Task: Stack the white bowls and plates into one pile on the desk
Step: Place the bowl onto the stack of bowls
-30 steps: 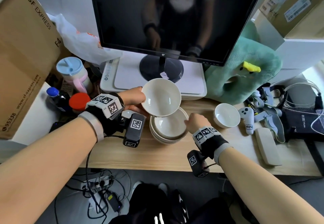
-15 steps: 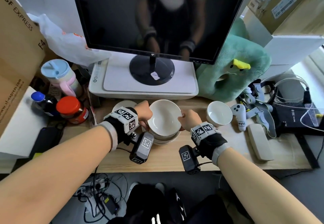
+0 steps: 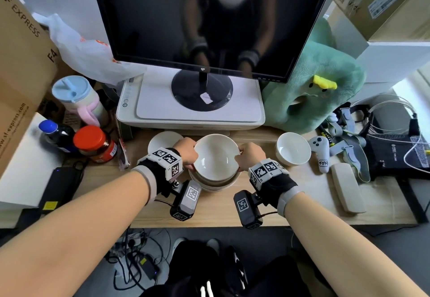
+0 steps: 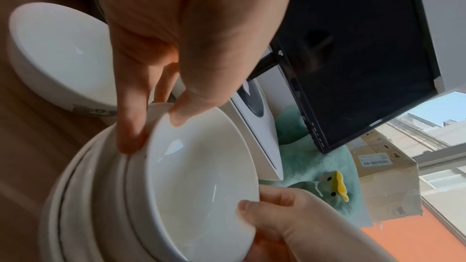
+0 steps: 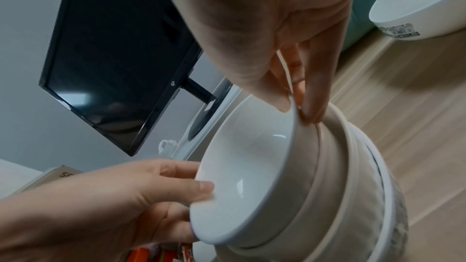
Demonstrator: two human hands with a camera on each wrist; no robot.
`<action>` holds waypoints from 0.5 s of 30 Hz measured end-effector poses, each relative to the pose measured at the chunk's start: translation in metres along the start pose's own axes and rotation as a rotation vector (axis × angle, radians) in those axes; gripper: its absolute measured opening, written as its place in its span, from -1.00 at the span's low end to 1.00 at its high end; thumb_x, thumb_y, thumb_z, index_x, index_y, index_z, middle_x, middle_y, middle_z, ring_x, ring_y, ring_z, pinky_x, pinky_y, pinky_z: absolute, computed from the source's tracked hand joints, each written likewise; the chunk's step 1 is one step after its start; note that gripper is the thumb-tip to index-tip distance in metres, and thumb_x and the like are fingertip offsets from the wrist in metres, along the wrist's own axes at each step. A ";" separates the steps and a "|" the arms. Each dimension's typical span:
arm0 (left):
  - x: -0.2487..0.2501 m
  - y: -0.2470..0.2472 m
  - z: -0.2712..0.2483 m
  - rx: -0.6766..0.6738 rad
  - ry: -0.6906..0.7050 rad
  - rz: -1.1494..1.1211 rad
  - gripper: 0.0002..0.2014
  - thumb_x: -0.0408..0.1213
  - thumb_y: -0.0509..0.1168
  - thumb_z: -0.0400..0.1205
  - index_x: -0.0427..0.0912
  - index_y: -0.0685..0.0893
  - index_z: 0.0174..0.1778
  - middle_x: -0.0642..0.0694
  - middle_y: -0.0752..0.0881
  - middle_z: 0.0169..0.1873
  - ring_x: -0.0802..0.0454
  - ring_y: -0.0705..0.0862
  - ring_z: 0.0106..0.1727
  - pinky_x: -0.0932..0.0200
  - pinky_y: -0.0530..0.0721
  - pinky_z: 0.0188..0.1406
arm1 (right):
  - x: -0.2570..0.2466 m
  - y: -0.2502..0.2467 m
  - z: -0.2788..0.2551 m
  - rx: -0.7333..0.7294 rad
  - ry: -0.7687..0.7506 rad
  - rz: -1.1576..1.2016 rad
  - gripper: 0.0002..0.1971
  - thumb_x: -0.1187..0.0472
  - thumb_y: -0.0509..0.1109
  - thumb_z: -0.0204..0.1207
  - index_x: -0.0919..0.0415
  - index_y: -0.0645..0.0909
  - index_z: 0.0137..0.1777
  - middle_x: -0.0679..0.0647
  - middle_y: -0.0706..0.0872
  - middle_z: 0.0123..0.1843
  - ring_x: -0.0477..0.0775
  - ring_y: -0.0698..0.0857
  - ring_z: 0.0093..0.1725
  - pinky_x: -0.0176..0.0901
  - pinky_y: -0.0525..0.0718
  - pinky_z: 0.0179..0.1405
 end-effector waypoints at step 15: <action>0.003 0.001 -0.009 -0.108 -0.027 -0.119 -0.61 -0.43 0.18 0.62 -0.35 0.47 0.40 -0.37 0.60 0.33 -0.35 0.70 0.21 0.29 0.71 -0.57 | 0.002 0.003 -0.001 -0.021 -0.011 0.013 -0.73 0.29 0.23 0.38 0.23 0.75 -0.06 0.18 0.80 -0.17 0.31 0.80 -0.04 -0.01 0.76 0.06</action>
Point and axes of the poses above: each hand's wrist, its own z-axis towards the middle knuckle, its own y-axis out of the palm, x = y × z, the point moved 8 cm from there along z, towards the middle knuckle
